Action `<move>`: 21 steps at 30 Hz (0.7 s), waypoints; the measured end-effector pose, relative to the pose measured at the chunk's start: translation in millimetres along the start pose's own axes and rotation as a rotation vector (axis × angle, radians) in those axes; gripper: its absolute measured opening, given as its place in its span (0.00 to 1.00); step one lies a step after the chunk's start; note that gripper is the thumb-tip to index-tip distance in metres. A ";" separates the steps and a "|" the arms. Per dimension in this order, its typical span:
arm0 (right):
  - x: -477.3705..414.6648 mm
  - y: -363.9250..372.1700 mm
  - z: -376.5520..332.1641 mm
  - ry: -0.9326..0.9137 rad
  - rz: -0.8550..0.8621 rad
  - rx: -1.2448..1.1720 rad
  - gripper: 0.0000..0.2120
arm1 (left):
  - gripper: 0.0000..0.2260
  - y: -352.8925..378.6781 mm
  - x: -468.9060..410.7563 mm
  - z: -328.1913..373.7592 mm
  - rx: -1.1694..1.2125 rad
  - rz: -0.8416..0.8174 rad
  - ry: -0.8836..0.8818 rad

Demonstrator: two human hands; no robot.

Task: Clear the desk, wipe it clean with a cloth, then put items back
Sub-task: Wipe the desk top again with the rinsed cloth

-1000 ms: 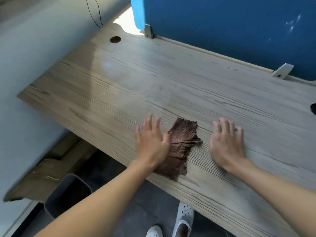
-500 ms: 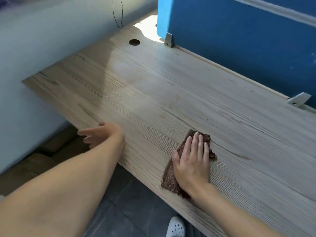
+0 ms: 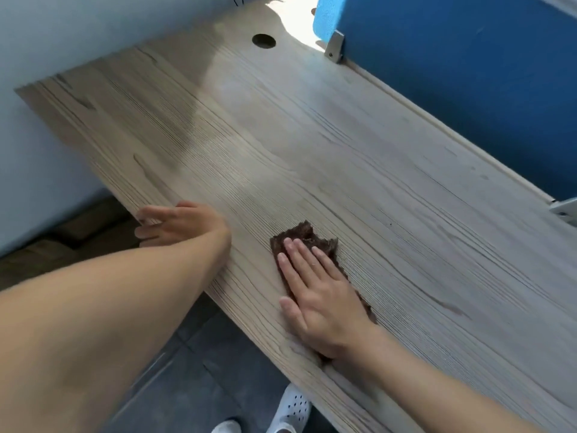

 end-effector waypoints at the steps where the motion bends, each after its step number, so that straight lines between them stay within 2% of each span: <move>1: -2.3 -1.6 19.7 0.008 0.000 0.015 0.30 | 0.24 0.1 0.8 -0.2 -0.008 0.001 0.001; 4: -17.0 -6.8 80.5 0.334 0.025 0.090 0.32 | 0.24 1.6 -0.3 -1.5 -0.016 0.005 0.006; 6: -19.8 -4.1 83.2 0.520 0.038 0.121 0.34 | 0.24 1.7 -0.1 -0.6 -0.033 0.003 0.013; 7: -21.1 -2.4 68.0 0.556 0.056 0.128 0.35 | 0.24 3.0 -1.0 -0.7 -0.040 0.003 0.015; 9: -21.3 2.1 13.4 0.447 0.066 0.078 0.35 | 0.24 2.5 -0.9 -1.2 -0.052 0.002 0.013; 12: -15.3 6.2 -54.1 0.033 0.010 -0.044 0.32 | 0.23 0.2 -0.5 -0.4 -0.056 0.004 0.016; 14: -18.1 2.1 -36.2 -0.103 0.014 -0.075 0.30 | 0.24 0.3 0.1 0.1 -0.046 0.006 0.018; 15: -20.3 2.0 -15.6 -0.082 0.026 -0.076 0.29 | 0.24 1.2 -0.3 0.6 -0.052 0.007 0.016; 17: -26.8 0.2 36.4 0.129 0.067 -0.021 0.29 | 0.24 2.9 -2.4 0.6 -0.061 0.011 0.009; 19: -26.3 -2.6 82.0 0.484 0.073 0.088 0.32 | 0.24 1.9 -2.3 0.5 -0.062 0.013 0.004; 21: -26.3 -4.9 85.5 0.787 0.119 0.151 0.33 | 0.24 0.8 -1.2 1.7 -0.070 0.011 0.009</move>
Point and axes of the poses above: each hand's wrist, its own x-axis away from the middle knuckle, its own y-axis out of the palm, z = x × y, the point moved 5 cm from there along -x, towards the middle knuckle, and after that the axes turned 10 degrees about z, right-handed, at the moved point
